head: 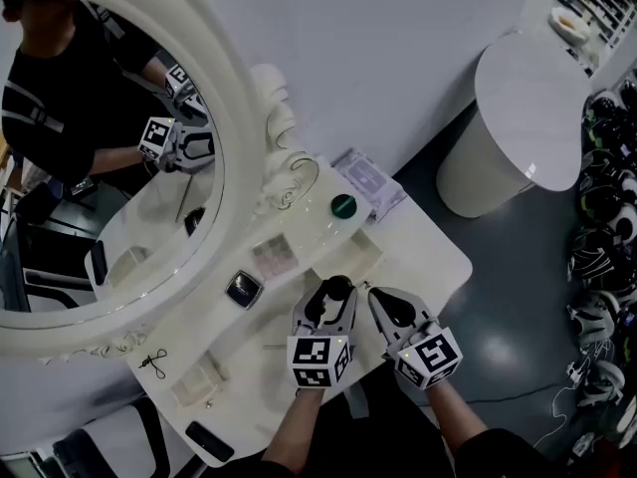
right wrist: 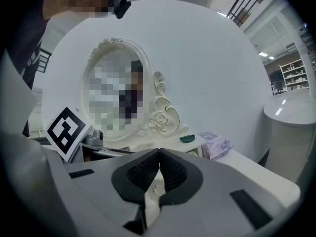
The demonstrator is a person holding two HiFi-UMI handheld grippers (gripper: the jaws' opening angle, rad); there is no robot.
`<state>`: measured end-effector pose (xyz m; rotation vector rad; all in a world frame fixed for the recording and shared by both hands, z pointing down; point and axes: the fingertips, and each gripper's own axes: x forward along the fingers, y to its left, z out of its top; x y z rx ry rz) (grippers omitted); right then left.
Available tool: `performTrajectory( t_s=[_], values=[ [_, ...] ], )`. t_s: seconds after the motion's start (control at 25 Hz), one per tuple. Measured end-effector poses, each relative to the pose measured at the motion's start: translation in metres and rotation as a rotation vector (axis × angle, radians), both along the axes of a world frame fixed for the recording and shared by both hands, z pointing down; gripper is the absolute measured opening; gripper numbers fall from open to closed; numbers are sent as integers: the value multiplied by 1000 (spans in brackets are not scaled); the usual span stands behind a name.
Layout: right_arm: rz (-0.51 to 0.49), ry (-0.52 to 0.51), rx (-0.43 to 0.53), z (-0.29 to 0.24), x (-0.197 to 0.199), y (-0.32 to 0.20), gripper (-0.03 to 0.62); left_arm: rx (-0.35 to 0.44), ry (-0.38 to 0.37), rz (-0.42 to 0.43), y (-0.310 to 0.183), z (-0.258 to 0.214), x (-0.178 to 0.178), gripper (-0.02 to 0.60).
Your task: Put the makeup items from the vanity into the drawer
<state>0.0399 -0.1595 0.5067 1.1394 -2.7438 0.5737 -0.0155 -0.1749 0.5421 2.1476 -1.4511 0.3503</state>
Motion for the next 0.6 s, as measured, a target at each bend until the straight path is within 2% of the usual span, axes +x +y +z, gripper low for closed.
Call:
performTrajectory(
  t_s=[0.6],
  values=[
    [13, -18, -35, 14, 21, -14, 23, -49, -32, -16, -21, 30, 6, 227]
  ],
)
